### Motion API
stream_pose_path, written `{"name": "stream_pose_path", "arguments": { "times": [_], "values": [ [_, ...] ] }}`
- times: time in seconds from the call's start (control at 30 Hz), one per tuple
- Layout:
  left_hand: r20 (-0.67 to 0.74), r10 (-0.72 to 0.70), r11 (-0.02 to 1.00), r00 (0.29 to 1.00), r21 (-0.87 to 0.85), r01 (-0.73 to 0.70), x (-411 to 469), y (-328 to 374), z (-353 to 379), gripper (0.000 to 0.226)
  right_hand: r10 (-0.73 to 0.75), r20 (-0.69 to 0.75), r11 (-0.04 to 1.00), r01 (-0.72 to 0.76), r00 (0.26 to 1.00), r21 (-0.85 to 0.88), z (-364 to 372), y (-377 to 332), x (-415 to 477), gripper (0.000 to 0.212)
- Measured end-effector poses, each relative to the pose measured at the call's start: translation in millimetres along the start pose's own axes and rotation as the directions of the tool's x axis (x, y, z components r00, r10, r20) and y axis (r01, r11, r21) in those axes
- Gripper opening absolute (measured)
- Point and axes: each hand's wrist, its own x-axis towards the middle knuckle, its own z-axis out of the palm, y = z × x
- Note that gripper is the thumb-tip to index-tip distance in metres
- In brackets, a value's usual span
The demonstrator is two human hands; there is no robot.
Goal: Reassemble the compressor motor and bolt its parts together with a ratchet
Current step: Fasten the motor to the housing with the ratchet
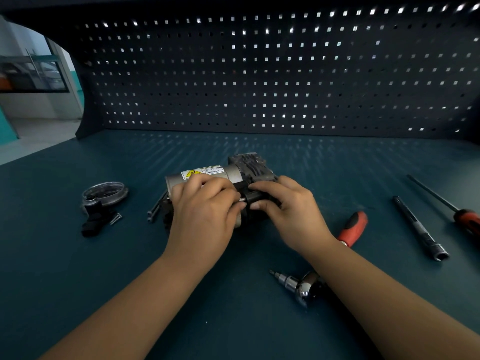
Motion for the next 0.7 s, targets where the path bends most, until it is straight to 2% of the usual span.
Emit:
{"name": "stream_pose_path", "arguments": {
  "times": [0.13,0.2,0.37,0.53,0.7],
  "values": [
    [0.039,-0.022,0.998,0.999,0.067,0.019,1.0,0.1,-3.5,0.034,-0.001,-0.001,1.0,0.001,1.0,0.005,-0.3,0.0,0.0,0.03],
    [0.048,-0.032,0.996,0.998,0.084,0.028,-0.4,0.8,-3.3,0.031,0.007,0.0,1.0,-0.007,1.0,0.009,-0.3,0.2,0.3,0.03],
    [0.011,-0.001,0.999,1.0,0.042,0.0,1.8,1.1,-3.2,0.008,0.008,-0.005,1.0,-0.008,1.0,-0.008,0.6,-0.3,0.4,0.03],
    [0.054,-0.01,0.997,0.998,0.082,0.006,0.9,0.0,-4.3,0.024,0.003,-0.005,1.0,-0.003,1.0,0.0,0.8,0.2,0.3,0.03],
    [0.088,-0.036,0.998,0.996,0.055,0.031,1.0,0.8,-2.1,0.025,-0.002,-0.011,1.0,0.002,1.0,0.008,0.6,1.8,0.3,0.03]
  ]
}}
